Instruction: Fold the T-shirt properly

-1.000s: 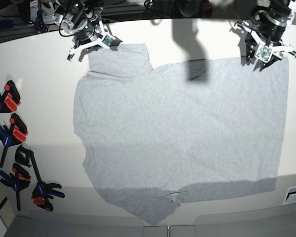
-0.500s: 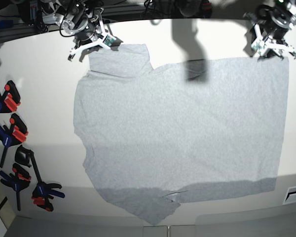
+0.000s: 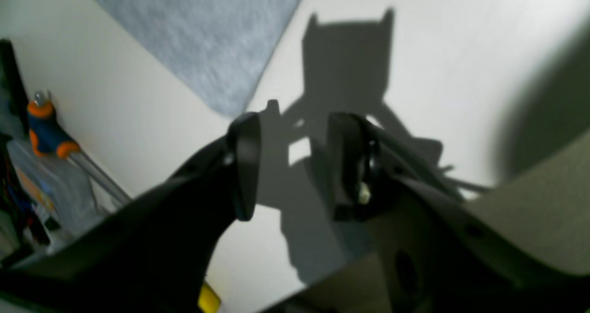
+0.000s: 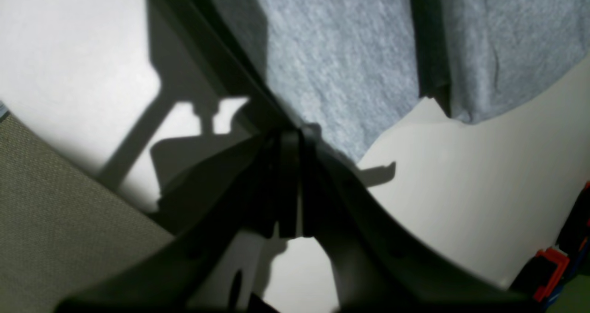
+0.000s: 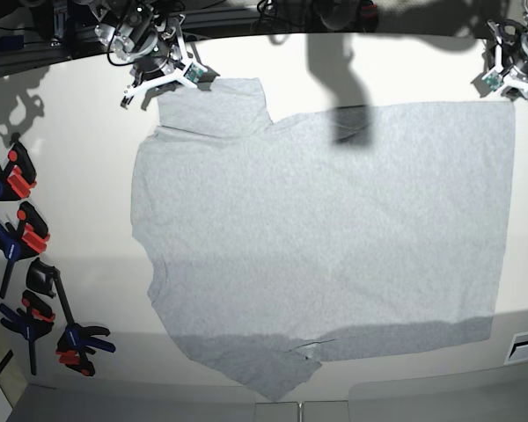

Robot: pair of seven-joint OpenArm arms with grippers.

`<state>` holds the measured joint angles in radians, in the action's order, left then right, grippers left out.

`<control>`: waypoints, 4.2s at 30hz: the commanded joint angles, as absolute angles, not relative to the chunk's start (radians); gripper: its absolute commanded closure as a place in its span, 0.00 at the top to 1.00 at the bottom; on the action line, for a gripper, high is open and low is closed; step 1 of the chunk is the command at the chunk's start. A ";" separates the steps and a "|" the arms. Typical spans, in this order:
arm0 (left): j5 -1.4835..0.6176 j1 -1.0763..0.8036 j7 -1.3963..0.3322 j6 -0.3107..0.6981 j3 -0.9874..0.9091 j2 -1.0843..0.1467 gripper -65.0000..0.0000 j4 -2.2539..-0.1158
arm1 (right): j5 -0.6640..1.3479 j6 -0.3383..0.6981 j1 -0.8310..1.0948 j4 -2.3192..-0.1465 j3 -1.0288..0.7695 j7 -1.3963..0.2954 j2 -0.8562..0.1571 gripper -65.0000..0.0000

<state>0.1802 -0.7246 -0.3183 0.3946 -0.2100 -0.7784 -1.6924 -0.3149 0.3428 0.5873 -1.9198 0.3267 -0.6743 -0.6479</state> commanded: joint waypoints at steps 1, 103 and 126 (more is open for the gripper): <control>0.183 -0.714 -0.329 0.382 -0.220 -0.799 0.34 -1.698 | -0.307 0.351 0.596 -1.922 0.329 -0.693 -0.657 0.00; 0.121 -0.088 -0.326 -0.109 0.210 -0.714 0.00 -1.418 | -0.075 0.195 -0.361 -1.390 0.327 -0.583 -0.229 0.00; 0.076 0.224 -0.274 -0.109 0.210 -0.643 0.00 -1.055 | -0.075 0.186 -0.570 -1.234 0.327 -0.583 -0.185 0.00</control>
<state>0.0704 0.2028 -0.2905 -0.0937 0.2207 -0.6228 -1.0458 -0.0765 0.2020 -0.5316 -1.2182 0.3321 -0.6106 -0.1833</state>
